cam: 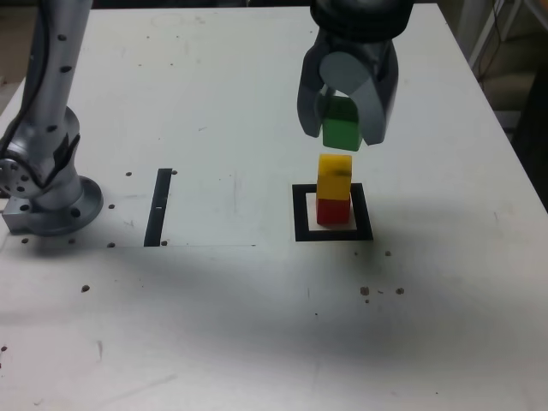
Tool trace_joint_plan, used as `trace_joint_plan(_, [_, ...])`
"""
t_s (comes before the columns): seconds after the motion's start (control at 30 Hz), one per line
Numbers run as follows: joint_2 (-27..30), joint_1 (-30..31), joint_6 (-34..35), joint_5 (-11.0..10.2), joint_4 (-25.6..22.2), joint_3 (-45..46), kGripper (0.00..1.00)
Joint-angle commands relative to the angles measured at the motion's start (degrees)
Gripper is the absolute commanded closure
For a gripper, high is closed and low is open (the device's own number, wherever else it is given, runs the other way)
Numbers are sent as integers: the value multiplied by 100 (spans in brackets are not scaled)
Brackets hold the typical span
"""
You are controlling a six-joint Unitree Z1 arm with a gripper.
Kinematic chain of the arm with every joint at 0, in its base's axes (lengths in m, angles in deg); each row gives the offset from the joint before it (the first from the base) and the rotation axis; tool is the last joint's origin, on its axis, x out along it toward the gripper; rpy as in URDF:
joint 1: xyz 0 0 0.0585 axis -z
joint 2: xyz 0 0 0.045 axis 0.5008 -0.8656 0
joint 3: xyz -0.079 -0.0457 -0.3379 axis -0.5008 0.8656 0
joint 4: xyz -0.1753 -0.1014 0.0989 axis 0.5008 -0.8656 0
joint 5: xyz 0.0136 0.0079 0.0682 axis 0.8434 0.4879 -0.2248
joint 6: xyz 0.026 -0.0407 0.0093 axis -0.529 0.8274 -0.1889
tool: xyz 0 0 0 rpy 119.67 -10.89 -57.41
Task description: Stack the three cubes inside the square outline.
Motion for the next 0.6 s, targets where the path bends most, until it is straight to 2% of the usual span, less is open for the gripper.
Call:
trace_joint_plan(0.0, [49, -81, 151, 87, -74, 48, 62])
trace_joint_plan(0.23, [5, -294, 435, 270, -67, 238, 62])
trace_joint_plan(0.57, [-187, -392, 493, 473, -55, 336, 62])
